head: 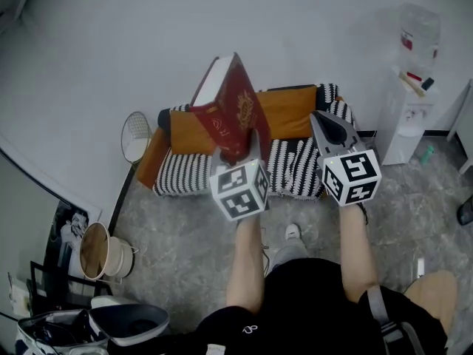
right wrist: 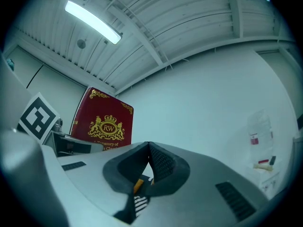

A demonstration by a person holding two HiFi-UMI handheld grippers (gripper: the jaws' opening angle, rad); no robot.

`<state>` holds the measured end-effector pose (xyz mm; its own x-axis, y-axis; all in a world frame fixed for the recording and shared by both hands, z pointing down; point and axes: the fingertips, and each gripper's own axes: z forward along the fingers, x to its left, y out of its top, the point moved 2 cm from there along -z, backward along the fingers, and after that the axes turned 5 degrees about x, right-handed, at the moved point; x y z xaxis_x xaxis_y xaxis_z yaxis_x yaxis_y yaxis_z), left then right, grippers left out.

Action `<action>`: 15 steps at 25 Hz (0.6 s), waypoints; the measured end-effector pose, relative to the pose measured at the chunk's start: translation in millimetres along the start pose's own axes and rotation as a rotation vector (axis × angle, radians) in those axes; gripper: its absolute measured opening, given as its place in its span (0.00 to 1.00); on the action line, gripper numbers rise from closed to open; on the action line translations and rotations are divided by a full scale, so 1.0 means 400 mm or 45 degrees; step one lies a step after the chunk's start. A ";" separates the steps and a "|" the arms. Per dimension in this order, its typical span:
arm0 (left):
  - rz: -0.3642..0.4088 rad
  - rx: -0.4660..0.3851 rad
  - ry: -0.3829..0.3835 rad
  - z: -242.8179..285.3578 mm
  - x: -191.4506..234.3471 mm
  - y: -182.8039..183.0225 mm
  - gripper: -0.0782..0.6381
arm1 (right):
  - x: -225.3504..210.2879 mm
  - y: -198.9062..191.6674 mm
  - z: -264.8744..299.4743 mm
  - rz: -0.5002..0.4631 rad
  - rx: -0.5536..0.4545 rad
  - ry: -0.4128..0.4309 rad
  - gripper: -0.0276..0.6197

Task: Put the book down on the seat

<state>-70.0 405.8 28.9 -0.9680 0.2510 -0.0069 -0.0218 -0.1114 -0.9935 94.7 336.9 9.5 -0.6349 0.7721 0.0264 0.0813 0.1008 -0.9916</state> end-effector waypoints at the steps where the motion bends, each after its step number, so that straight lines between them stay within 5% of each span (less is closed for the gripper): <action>1: 0.001 -0.005 -0.009 0.016 -0.001 0.006 0.40 | -0.007 0.005 0.008 -0.010 -0.005 -0.005 0.06; 7: -0.021 -0.038 -0.063 0.115 -0.010 0.031 0.40 | -0.091 0.014 0.046 -0.037 -0.020 -0.083 0.06; 15: -0.037 -0.015 -0.137 0.299 -0.018 0.025 0.40 | -0.171 -0.088 0.190 -0.018 0.086 -0.117 0.06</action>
<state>-93.2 288.1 32.6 -0.9883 0.1491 0.0335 -0.0479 -0.0942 -0.9944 76.9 233.1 33.0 -0.7037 0.7098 0.0314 0.0224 0.0663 -0.9975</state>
